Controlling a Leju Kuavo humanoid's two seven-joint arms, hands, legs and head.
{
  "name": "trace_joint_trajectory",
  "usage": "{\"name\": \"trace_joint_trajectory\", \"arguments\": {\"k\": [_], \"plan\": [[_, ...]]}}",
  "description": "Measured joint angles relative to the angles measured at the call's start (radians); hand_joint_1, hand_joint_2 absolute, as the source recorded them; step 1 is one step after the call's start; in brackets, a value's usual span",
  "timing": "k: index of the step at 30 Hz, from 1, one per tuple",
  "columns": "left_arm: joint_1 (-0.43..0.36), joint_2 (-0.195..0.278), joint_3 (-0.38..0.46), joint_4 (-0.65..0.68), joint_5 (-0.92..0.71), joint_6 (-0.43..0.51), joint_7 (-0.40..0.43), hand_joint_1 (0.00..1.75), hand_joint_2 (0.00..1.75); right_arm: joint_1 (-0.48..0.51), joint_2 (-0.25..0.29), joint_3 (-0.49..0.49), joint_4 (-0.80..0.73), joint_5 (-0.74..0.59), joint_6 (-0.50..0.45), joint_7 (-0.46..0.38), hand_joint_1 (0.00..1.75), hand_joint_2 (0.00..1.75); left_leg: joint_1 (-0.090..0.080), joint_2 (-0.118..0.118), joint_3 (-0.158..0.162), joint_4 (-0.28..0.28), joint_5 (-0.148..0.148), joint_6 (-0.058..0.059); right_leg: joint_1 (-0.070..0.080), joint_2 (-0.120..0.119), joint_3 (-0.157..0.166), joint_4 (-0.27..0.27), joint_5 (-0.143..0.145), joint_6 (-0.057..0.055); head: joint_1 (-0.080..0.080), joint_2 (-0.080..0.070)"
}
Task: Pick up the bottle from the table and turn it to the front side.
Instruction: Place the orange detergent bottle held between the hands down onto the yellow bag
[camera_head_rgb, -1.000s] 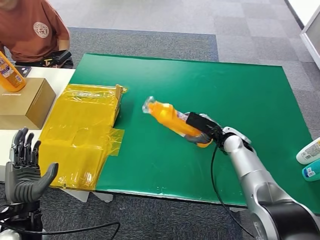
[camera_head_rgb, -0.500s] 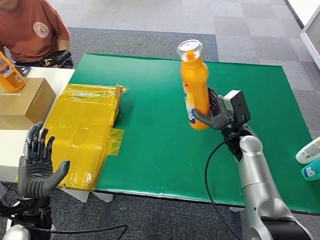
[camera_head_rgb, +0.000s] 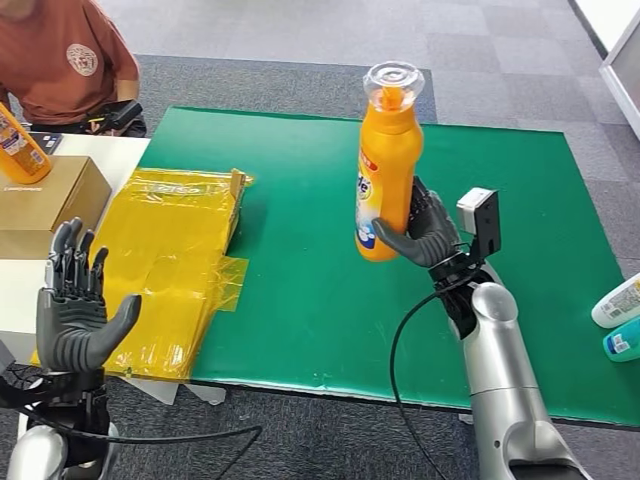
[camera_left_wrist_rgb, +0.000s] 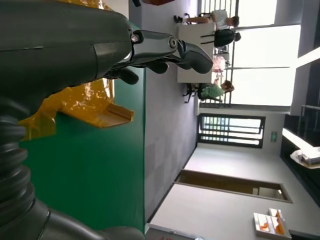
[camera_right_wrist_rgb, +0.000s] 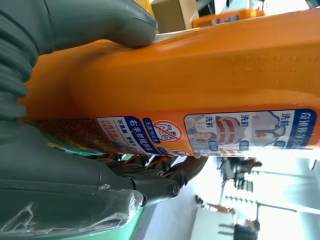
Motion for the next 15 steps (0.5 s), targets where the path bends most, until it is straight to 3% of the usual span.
{"name": "trace_joint_trajectory", "arguments": {"k": [15], "plan": [[-0.169,0.008,-0.025,0.090,-0.006,-0.010,0.010,0.00,1.75,-0.007,0.029,0.131,-0.046,0.002,0.051,-0.045,1.75,1.75,0.000,0.000,0.000,0.000,0.001,0.000,0.000,0.000,0.000,0.000,0.001,0.000,0.000,0.000]]}}
